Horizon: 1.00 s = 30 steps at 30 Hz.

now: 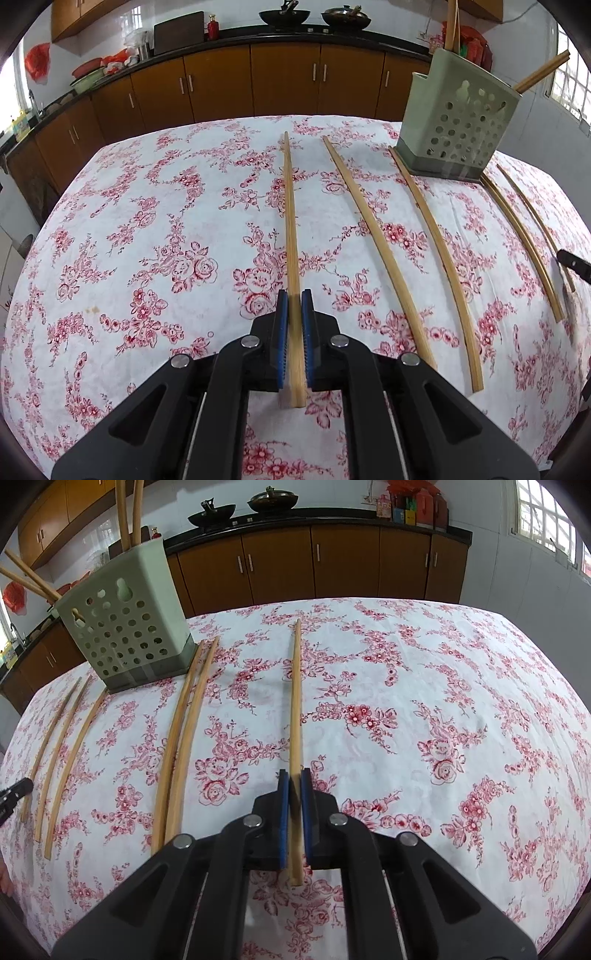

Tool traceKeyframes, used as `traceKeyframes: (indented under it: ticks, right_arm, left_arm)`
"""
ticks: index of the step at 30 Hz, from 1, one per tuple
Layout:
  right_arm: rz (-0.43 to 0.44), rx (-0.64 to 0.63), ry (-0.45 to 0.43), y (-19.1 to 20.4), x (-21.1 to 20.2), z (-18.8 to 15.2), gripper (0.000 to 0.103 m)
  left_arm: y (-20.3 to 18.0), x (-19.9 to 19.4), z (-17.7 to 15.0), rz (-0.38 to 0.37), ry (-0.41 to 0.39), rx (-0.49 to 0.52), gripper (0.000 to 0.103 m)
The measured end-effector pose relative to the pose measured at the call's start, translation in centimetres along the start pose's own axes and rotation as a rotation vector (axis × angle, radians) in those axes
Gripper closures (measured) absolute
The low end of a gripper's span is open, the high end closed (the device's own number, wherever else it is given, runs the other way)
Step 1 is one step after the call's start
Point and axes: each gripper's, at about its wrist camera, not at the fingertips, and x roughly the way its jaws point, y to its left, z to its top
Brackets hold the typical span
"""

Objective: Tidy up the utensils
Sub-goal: 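Close the left tool on its chopstick and lift while the right tool lifts its chopstick, then raise both held chopsticks upright and carry them over the green holder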

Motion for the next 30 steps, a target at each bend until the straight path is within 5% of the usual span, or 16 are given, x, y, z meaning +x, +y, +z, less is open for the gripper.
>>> traceKeyframes:
  ticks: [6,20,30]
  right_arm:
    - [0.0,-0.002,-0.078,-0.3,-2.8,1.5,0.095]
    - [0.018,0.01,-0.301,-0.7,-9.5,6.8,0.095]
    - [0.023,0.017,-0.369,-0.5,-11.2,8.6,0.095]
  left_arm:
    - [1.0,-1.7,1.2,-0.018,-0.032,-0.035,0.096]
    - [2.7,-9.7,7.5,-0.062,-0.318,-0.118,0.096]
    - [2.2,-12.6,10.2,-0.07,-0.428,-0.113,0.096]
